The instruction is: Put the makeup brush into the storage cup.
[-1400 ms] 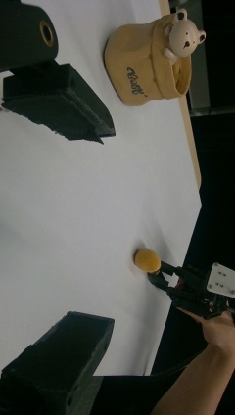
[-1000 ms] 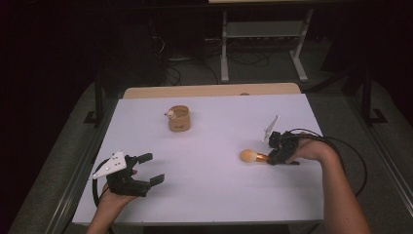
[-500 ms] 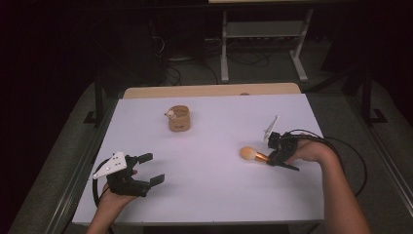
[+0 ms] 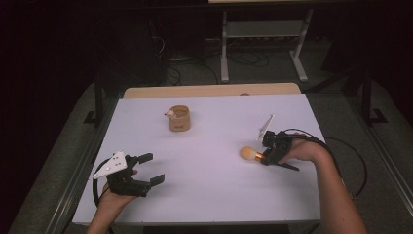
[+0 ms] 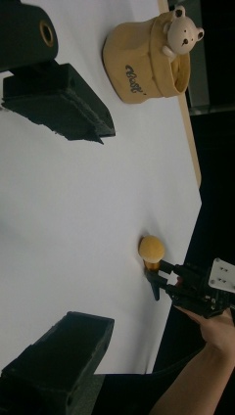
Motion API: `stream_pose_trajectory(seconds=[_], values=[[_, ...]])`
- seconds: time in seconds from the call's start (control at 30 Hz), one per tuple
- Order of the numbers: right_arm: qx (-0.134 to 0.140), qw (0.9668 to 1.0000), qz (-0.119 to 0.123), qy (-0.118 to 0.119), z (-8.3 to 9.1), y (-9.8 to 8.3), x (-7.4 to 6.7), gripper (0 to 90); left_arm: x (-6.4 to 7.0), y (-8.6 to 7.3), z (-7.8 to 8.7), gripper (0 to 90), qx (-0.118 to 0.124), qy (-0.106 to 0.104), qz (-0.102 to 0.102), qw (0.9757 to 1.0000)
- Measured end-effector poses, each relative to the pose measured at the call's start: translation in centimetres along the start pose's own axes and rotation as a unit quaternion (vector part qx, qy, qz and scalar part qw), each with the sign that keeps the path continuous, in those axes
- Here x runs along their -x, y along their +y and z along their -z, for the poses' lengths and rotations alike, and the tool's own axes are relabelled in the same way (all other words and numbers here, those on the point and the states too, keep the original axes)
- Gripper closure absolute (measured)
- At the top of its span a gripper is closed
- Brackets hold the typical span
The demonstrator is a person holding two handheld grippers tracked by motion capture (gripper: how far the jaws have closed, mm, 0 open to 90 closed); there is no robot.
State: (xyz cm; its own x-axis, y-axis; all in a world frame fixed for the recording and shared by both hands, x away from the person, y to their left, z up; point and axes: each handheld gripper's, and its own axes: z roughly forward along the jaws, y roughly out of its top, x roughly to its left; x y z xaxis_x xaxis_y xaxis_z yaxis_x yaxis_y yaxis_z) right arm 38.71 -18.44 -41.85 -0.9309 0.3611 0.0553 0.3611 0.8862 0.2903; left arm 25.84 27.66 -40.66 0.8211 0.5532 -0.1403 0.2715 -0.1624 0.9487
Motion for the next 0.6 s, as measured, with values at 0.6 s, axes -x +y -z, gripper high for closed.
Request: stream_pose_trajectory(seconds=[0.6], values=[[-0.003,1.0,0.007,-0.005,-0.8,1.9,-0.2,61.5,0.0,0.0,0.0,10.3,0.0,-0.001,0.0,1.0]])
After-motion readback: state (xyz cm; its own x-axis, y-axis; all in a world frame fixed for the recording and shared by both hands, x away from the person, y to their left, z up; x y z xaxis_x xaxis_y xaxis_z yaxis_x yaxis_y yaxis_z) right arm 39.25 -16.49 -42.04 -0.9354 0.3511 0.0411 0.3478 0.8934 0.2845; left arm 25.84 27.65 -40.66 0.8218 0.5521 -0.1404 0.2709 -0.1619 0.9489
